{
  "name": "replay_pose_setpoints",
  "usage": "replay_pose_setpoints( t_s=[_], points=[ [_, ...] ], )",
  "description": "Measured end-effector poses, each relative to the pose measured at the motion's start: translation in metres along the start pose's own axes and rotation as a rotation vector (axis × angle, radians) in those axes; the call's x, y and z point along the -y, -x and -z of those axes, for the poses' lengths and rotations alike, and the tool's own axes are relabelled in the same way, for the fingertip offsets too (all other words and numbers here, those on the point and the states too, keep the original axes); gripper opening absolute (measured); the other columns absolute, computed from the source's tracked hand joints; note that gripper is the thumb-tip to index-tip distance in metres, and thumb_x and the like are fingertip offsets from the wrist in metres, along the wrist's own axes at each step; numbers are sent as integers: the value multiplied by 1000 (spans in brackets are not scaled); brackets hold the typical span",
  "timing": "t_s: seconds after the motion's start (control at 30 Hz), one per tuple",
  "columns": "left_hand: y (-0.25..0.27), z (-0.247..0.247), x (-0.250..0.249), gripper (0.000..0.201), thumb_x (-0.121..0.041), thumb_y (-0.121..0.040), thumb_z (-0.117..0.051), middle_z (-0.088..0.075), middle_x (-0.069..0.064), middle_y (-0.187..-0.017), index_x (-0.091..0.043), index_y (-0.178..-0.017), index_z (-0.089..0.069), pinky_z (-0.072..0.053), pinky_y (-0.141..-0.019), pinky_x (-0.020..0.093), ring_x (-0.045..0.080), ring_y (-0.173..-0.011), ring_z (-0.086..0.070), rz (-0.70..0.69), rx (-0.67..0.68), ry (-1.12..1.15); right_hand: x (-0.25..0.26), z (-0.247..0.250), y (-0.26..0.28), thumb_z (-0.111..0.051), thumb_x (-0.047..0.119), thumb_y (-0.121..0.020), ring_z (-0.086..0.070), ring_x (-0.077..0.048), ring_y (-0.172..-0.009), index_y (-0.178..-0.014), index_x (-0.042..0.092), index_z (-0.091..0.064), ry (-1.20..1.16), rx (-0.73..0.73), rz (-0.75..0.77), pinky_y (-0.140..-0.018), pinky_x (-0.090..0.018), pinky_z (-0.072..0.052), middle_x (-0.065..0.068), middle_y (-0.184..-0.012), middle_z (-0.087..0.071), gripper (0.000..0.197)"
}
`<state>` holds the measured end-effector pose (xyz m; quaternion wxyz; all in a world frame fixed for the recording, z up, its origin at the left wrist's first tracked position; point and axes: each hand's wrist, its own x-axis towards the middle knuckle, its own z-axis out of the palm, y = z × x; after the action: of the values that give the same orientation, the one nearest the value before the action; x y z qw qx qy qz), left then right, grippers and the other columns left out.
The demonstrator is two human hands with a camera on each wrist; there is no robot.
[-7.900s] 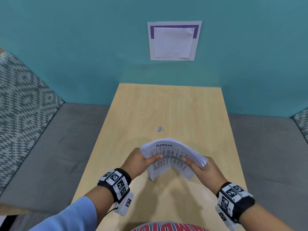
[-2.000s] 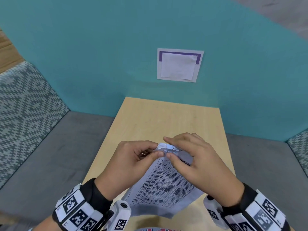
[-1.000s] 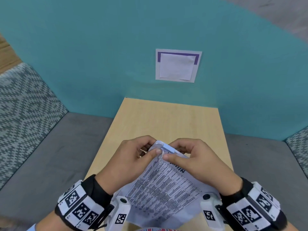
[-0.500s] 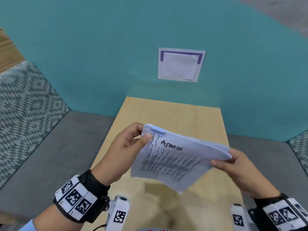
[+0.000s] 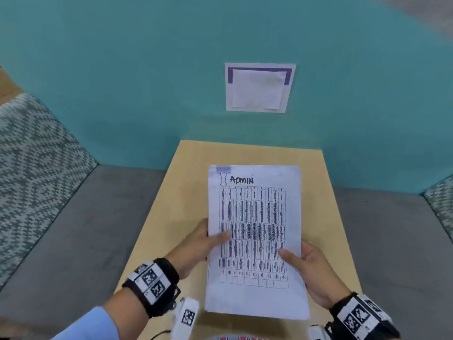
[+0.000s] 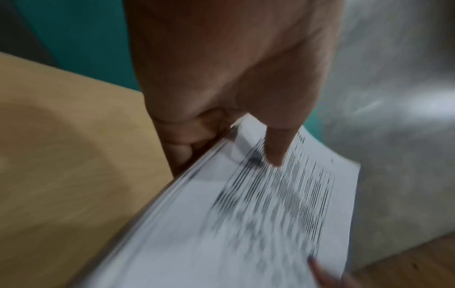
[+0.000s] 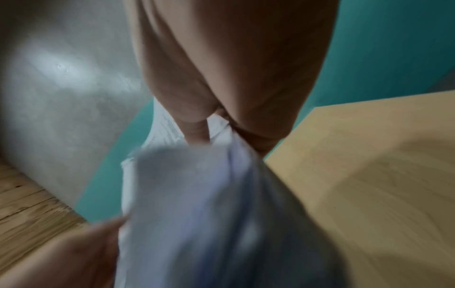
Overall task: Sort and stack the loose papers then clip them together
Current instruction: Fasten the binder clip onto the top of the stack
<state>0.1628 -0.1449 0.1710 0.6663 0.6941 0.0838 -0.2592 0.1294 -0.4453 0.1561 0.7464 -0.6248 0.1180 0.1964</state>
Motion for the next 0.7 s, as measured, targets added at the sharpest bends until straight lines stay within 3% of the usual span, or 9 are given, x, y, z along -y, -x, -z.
replay_pose_setpoints(
  t_s=[0.1,0.2,0.3,0.37,0.43,0.5,0.57,0.7],
  points=[
    [-3,-5,57,65,-34,-94,-80,-68,-13,-146,-33,-150,-48,-46,-120,52,15,-135,-64,135,53,24,-14,-3,-12,-61,3,-101,-72,-37,-119,-137,10,-63,-64,-49,-36,-105,-59,-54,-14,-131,-75,36],
    [-14,-1,77,40,-17,-103,-69,-73,-2,-140,-24,-140,-54,-55,-109,44,21,-127,-70,153,13,75,-28,-1,-21,-61,3,-102,-70,-35,-123,-139,16,-61,-107,7,-179,-110,-60,-50,-10,-133,-74,39],
    [-30,3,79,29,-15,-107,-61,-71,0,-139,-24,-135,-54,-60,-96,34,18,-121,-70,148,-39,46,-48,5,-31,-59,-2,-101,-68,-34,-127,-140,24,-59,-68,119,-360,-107,-65,-50,-6,-136,-73,47],
    [-39,5,81,28,-18,-108,-60,-69,-4,-139,-29,-133,-53,-58,-102,35,17,-124,-68,163,-46,21,-62,7,-40,-58,-1,-102,-69,-35,-126,-140,27,-57,-21,141,-398,-98,-67,-54,-4,-137,-72,48],
    [-50,7,88,33,-21,-107,-62,-66,-3,-144,-34,-134,-51,-50,-115,51,23,-131,-63,198,-47,10,-73,8,-52,-58,-2,-103,-71,-35,-122,-142,22,-55,35,67,-368,-93,-63,-59,-5,-135,-74,46],
    [-61,8,96,45,-17,-106,-64,-66,-3,-143,-34,-142,-45,-49,-114,60,27,-131,-64,258,-35,23,-84,7,-63,-58,-6,-102,-72,-32,-120,-142,14,-53,113,-55,-322,-98,-59,-58,-8,-131,-75,45],
    [-67,7,104,58,-8,-104,-64,-67,-2,-143,-34,-149,-39,-51,-110,61,27,-129,-67,314,-2,28,-98,6,-73,-57,-7,-101,-71,-30,-120,-142,13,-52,183,-121,-286,-105,-56,-54,-7,-129,-74,45],
    [-78,8,121,75,5,-103,-58,-60,0,-152,-35,-160,-29,-48,-117,53,27,-138,-59,340,51,5,-124,7,-85,-55,2,-102,-67,-24,-122,-140,27,-50,318,-135,-281,-109,-52,-53,-4,-138,-68,46]
  ],
)
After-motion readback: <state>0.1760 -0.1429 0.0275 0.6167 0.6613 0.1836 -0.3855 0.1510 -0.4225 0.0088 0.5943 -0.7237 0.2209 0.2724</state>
